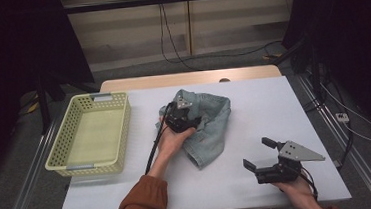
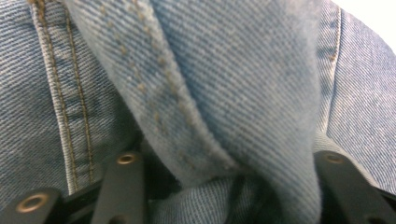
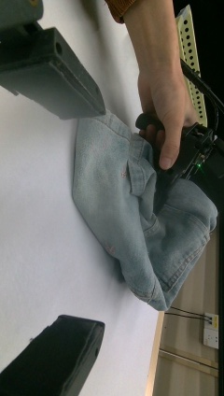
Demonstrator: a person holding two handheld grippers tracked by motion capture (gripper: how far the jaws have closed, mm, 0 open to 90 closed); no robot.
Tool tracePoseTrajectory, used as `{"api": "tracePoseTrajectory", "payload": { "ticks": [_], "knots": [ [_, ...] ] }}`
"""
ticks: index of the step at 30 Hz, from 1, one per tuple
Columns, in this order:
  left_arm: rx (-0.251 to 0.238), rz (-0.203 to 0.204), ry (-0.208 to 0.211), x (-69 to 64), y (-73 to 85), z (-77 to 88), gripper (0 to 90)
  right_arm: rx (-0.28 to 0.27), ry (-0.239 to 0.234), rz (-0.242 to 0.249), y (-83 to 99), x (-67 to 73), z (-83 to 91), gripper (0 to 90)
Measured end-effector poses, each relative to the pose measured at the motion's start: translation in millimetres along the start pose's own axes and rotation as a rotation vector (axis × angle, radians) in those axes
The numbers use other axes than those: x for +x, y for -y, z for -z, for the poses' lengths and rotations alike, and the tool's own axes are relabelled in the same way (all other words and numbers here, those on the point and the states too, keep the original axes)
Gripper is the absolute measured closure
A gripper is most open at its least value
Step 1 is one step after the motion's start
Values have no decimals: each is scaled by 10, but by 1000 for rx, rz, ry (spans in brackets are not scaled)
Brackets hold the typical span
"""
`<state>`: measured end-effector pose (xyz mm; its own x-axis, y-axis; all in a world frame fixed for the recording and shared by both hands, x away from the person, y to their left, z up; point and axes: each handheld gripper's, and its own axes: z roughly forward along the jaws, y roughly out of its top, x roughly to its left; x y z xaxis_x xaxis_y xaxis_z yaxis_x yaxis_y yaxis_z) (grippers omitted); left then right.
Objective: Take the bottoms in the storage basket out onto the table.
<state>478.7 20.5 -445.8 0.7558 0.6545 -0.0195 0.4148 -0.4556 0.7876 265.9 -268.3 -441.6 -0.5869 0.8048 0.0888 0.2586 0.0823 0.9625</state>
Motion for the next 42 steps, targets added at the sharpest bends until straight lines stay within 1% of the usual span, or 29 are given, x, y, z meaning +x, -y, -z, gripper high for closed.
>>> {"api": "tracePoseTrajectory", "payload": {
  "ticks": [2,3,4,5,7,8,9,10,11,12,15,16,17,18,20,21,22,23,25,26,27,29,31,33,36,39,41,42],
  "knots": [
    [-18,1,-8,4,10,-4,424,0,-1,0,0,4,7,0],
    [-21,14,-2,2,14,-4,404,-1,-1,1,1,4,9,0],
    [-21,13,0,9,11,6,393,0,-1,0,2,4,12,0],
    [-25,28,4,9,9,9,376,-2,0,0,3,1,14,0],
    [-26,34,0,17,-5,26,337,-1,3,-5,5,-8,15,0],
    [-34,57,9,16,-8,27,313,-2,6,-10,6,-11,13,0],
    [-42,63,16,30,-9,31,286,-1,5,-8,7,-17,10,0],
    [-44,94,40,42,-8,37,265,0,5,-7,8,-19,9,0],
    [-51,119,48,49,-8,41,251,0,3,-7,8,-21,7,0],
    [-51,110,35,58,-12,57,246,-1,2,-6,7,-23,5,0],
    [-50,112,19,49,-34,90,185,1,1,-7,5,-24,-6,0],
    [-43,97,-3,46,-45,109,172,2,0,-6,4,-23,-8,0],
    [-47,90,-17,36,-55,124,150,2,-1,-4,4,-20,-9,0],
    [-49,83,-25,27,-64,145,134,2,-2,-1,3,-19,-7,0],
    [-58,91,-30,19,-82,188,127,0,-1,-4,1,-16,-3,0],
    [-59,86,-35,22,-92,218,118,0,0,-3,-1,-15,-1,0],
    [-73,103,-32,20,-96,244,111,0,-2,-2,-2,-11,0,0],
    [-72,107,-33,23,-101,266,101,-1,-2,0,-3,-5,-1,0],
    [-63,107,-35,17,-113,299,91,-2,-5,0,-7,5,-1,0],
    [-63,98,-37,19,-118,326,88,-2,-5,3,-9,7,-2,0],
    [-70,94,-42,20,-123,355,87,-1,-6,4,-9,8,-5,0],
    [-88,100,-41,14,-134,401,73,0,-6,0,-11,11,-11,0],
    [-99,81,-52,1,-154,453,63,0,-5,1,-11,10,-16,0],
    [-104,61,-54,-14,-172,505,55,2,-4,6,-10,10,-18,0],
    [-113,59,-56,-37,-195,577,51,2,-1,5,-11,13,-18,0],
    [-138,42,-26,-47,-213,651,42,3,1,5,-11,18,-11,0],
    [-153,34,-38,-60,-226,683,40,2,4,6,-9,17,-3,0],
    [-151,31,-41,-66,-234,697,40,2,5,6,-9,15,1,0]
  ]
}}
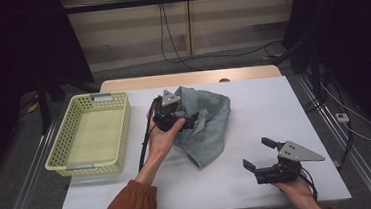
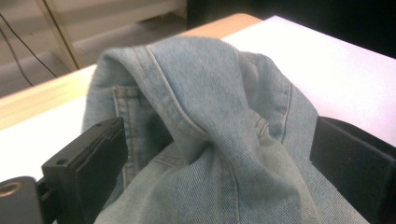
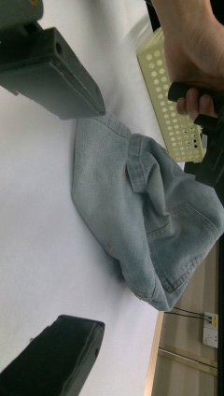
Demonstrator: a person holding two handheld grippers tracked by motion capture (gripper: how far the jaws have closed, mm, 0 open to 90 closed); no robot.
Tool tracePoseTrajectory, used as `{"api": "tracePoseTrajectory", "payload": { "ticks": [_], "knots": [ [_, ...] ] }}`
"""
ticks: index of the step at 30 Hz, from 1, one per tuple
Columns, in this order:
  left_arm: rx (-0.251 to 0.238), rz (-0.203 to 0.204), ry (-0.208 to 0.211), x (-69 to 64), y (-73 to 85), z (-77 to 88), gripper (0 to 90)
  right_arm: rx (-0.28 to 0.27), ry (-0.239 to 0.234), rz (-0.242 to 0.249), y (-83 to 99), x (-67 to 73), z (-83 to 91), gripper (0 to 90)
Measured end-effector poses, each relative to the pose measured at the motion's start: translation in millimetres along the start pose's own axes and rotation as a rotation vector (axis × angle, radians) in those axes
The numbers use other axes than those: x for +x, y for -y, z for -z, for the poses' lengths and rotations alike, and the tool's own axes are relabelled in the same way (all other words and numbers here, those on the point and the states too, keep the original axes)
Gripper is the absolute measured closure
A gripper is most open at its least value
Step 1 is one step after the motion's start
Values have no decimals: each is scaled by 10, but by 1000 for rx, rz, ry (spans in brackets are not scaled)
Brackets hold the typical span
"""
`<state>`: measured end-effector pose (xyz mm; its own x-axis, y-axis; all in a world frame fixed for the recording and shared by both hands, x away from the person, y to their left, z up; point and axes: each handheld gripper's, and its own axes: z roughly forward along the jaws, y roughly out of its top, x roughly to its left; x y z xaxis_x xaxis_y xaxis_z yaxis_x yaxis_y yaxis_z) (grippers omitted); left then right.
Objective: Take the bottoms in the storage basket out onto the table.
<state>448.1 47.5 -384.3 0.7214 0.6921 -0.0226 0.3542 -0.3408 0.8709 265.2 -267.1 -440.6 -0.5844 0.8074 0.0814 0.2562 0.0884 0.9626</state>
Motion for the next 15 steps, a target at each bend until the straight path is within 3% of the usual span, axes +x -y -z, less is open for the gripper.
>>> {"api": "tracePoseTrajectory", "payload": {
  "ticks": [5,8,10,15],
  "knots": [
    [1,-6,11,-37,-17,68,43,-1,-1,1,1,2,4,0],
    [12,15,20,-41,-38,133,51,-3,-2,-1,0,3,9,0],
    [-4,-17,-27,-47,-56,198,52,-2,-1,-2,0,1,8,0],
    [-27,-23,-27,-32,-70,322,53,0,-2,0,-1,4,1,0]
  ]
}}
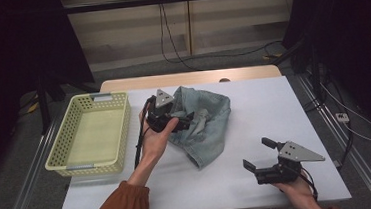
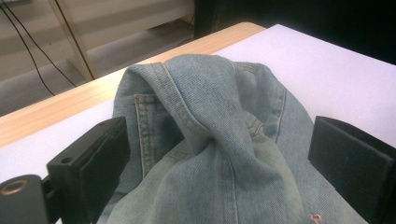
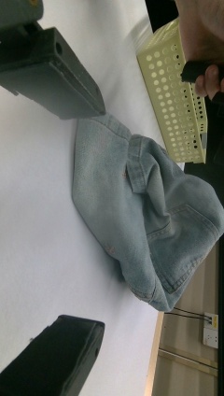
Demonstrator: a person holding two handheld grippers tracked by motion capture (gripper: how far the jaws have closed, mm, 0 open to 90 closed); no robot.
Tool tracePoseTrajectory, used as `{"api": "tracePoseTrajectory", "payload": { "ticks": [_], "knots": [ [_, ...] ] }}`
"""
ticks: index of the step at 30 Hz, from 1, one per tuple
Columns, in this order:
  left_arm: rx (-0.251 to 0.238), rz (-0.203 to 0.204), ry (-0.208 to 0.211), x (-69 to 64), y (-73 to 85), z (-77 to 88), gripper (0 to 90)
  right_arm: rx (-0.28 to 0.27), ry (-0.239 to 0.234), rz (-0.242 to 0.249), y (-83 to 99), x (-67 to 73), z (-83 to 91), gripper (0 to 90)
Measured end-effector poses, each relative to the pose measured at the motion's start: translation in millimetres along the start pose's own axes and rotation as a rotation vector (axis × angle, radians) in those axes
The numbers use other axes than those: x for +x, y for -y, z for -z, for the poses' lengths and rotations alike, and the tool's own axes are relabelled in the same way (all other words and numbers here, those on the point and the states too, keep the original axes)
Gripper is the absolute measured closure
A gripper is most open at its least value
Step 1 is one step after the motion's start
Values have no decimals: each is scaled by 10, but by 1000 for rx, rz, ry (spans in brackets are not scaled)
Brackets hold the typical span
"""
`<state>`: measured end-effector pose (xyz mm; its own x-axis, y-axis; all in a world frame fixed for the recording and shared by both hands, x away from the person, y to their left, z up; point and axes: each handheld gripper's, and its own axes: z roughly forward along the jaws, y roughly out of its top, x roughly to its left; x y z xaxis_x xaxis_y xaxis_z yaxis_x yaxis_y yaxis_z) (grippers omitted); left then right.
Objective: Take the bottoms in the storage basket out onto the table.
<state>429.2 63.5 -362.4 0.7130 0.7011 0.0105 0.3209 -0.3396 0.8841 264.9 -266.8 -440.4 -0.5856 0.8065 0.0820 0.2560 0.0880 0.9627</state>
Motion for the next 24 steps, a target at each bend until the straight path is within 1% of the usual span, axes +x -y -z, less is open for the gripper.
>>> {"api": "tracePoseTrajectory", "payload": {
  "ticks": [1,3,5,8,10,12,15,21,24],
  "knots": [
    [-4,-6,-2,-8,0,25,54,0,1,0,0,-1,-1,0],
    [-3,-17,-19,-14,2,68,54,2,2,-1,1,-1,-1,0],
    [-5,-21,-18,-10,10,114,54,2,3,-1,1,-1,-2,0],
    [-10,-22,-35,-16,23,178,54,1,0,-1,1,1,-5,0],
    [-7,-20,-38,-14,21,213,54,4,0,-3,1,-2,-8,0],
    [-15,-14,-33,-24,13,242,54,3,0,-3,0,-2,-10,0],
    [-11,-30,-25,-43,-7,298,49,3,0,-3,0,0,-12,0],
    [-24,-40,-31,-60,-18,455,49,3,-1,-3,0,0,-14,0],
    [-29,-54,-34,-68,-11,531,49,3,-3,-1,-2,3,-16,0]
  ]
}}
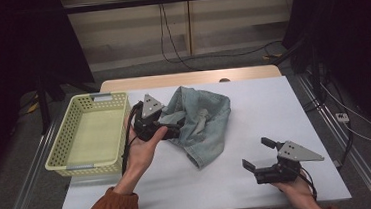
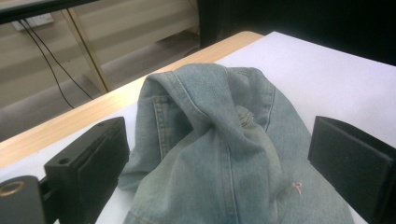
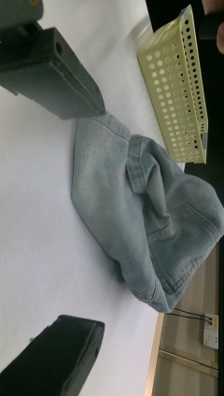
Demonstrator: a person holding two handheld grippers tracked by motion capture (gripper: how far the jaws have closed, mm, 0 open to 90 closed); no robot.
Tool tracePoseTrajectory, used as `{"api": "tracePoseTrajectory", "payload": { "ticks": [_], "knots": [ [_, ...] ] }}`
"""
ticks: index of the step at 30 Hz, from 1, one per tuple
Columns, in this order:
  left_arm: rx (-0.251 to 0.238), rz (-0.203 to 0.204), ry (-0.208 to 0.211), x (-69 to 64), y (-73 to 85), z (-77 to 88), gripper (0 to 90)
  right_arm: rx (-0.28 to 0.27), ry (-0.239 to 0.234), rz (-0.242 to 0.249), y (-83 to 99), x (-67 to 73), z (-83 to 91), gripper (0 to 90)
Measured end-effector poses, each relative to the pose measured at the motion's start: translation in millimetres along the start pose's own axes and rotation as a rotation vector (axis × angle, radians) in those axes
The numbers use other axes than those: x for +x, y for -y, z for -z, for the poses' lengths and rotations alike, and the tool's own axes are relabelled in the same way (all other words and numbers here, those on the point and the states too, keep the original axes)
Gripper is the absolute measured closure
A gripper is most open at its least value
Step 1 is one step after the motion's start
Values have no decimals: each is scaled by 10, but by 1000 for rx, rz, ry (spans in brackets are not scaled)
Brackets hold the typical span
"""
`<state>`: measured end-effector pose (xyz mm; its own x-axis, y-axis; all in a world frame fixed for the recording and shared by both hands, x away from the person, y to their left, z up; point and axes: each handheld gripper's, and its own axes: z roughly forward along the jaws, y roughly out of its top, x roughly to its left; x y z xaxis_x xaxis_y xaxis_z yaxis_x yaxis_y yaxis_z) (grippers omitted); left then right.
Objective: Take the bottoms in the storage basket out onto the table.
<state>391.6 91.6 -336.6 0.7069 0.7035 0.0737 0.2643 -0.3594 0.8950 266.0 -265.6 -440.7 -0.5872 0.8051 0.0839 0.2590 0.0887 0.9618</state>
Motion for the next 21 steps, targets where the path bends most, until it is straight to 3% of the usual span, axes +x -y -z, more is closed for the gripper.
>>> {"api": "tracePoseTrajectory", "payload": {
  "ticks": [3,8,13,21],
  "knots": [
    [-6,10,-33,7,21,71,47,0,1,0,-1,0,0,0],
    [4,19,-34,49,77,165,46,-1,1,1,-1,0,-6,0],
    [14,2,-41,70,126,278,46,0,0,3,-1,0,-9,0],
    [-6,6,-47,81,170,448,46,2,-1,3,-4,5,-16,0]
  ]
}}
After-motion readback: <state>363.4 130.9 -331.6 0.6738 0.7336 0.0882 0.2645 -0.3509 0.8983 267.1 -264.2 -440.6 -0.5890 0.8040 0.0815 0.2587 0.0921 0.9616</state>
